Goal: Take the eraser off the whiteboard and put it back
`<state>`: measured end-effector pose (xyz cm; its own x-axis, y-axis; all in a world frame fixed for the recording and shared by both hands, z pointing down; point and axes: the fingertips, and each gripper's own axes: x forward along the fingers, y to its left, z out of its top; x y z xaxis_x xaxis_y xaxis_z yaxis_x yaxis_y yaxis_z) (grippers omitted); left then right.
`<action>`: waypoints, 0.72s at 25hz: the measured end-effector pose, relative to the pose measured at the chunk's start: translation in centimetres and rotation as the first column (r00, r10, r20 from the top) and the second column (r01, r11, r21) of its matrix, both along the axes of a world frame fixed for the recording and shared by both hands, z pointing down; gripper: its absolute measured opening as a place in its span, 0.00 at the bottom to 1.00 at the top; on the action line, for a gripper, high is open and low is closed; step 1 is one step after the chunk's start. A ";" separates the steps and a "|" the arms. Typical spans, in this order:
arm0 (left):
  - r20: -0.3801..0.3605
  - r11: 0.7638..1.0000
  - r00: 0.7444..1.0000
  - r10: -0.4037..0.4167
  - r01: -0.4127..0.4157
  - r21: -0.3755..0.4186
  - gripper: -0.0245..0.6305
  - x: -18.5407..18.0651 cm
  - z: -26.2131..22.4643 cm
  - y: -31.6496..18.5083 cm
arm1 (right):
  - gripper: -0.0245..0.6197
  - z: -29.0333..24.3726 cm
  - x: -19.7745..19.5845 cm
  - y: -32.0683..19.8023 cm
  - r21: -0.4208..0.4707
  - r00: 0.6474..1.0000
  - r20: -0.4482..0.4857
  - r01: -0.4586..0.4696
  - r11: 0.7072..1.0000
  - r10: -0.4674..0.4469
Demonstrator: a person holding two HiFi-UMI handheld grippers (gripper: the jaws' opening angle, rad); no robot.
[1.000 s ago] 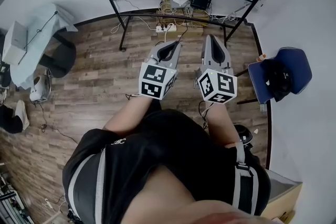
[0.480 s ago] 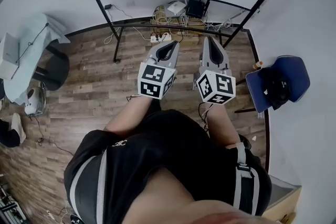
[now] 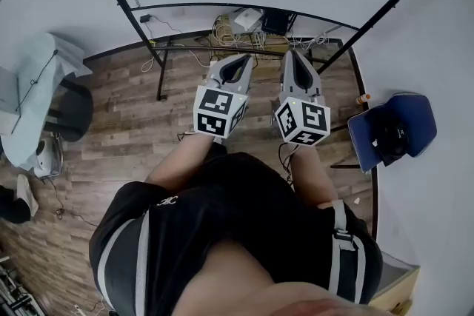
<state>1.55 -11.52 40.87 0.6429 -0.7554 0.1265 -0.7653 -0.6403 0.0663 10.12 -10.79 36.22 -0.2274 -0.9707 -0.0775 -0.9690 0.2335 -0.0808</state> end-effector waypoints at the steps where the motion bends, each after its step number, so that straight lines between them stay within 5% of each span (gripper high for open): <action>1: -0.001 1.000 1.000 0.000 0.000 0.001 0.05 -0.5 -0.2 -1.3 | 0.05 -0.1 -0.5 -1.3 -0.002 1.000 -0.001 -0.001 1.000 0.001; 11: -0.024 1.000 0.999 0.021 -0.021 -0.004 0.05 -3.7 -1.2 -12.3 | 0.05 -1.0 -3.8 -12.1 -0.009 0.999 -0.029 -0.023 1.000 0.023; 16: 0.078 0.999 0.997 -0.005 0.002 0.047 0.05 -3.6 -0.1 -16.1 | 0.05 -0.2 -3.9 -15.3 -0.030 0.999 -0.027 -0.029 0.999 0.028; 18: 0.052 1.000 0.999 -0.003 0.002 0.026 0.05 -2.8 0.0 -16.9 | 0.05 -0.1 -3.1 -16.5 -0.028 0.999 -0.035 -0.025 0.999 0.024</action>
<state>-1.29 -28.40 40.84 0.6341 -0.7604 0.1406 -0.7689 -0.6393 0.0096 7.06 -27.30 36.09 -0.2052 -0.9778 -0.0421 -0.9768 0.2073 -0.0539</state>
